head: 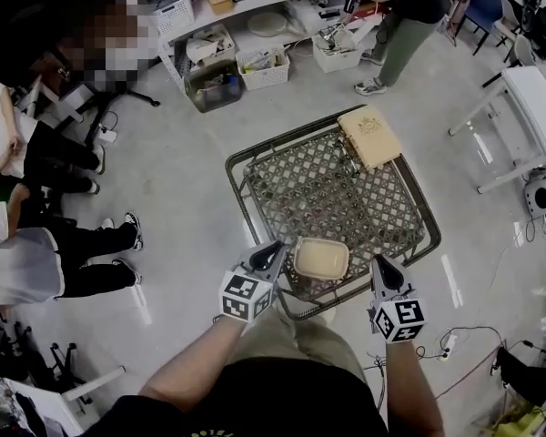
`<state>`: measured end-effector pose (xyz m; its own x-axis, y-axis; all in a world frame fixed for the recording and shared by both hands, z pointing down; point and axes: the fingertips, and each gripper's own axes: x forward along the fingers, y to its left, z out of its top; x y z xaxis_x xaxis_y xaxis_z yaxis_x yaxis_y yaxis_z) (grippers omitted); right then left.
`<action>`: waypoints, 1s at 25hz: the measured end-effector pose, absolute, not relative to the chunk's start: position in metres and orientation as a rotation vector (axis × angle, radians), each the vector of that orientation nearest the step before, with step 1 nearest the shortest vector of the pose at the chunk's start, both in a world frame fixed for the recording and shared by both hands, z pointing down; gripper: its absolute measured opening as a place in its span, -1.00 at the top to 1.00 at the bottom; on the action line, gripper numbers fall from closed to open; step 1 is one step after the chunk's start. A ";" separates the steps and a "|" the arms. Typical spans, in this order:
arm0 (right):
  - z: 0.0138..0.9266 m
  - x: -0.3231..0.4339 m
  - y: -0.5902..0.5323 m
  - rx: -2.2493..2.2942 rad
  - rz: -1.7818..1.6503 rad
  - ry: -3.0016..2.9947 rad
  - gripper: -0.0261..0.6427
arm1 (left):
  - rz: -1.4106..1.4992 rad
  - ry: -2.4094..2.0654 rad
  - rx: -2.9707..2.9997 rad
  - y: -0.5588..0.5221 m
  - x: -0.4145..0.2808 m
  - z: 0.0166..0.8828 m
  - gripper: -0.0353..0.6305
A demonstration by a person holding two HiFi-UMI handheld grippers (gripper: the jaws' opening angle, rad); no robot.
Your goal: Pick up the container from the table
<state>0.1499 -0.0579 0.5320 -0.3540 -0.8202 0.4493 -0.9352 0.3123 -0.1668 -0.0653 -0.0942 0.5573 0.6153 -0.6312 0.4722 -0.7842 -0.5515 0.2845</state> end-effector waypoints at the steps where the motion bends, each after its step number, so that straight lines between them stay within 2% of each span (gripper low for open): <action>1: 0.536 0.150 -0.058 1.580 0.593 -2.297 0.88 | 0.443 -1.121 2.360 -0.094 -0.066 0.560 0.86; 4: 0.548 0.151 -0.058 1.563 0.624 -2.279 0.88 | 0.453 -1.132 2.323 -0.095 -0.069 0.569 0.80; 7: 0.561 0.149 -0.059 1.542 0.656 -2.263 0.88 | 0.476 -1.129 2.279 -0.095 -0.072 0.582 0.62; 10: 0.575 0.144 -0.060 1.516 0.699 -2.251 0.85 | 0.492 -1.145 2.240 -0.096 -0.077 0.595 0.59; 12: 0.584 0.142 -0.061 1.501 0.732 -2.243 0.72 | 0.495 -1.153 2.222 -0.097 -0.079 0.601 0.59; 15: 0.600 0.141 -0.062 1.483 0.771 -2.221 0.64 | 0.512 -1.148 2.197 -0.096 -0.078 0.614 0.59; 25: 0.655 0.144 -0.058 1.424 0.881 -2.133 0.62 | 0.592 -1.128 2.115 -0.089 -0.077 0.651 0.58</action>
<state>0.1440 -0.0575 0.6548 -0.3823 -0.6531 0.6537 -0.9240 0.2719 -0.2687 -0.0771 -0.0894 0.6509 0.5255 -0.5480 0.6508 -0.8469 -0.4101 0.3385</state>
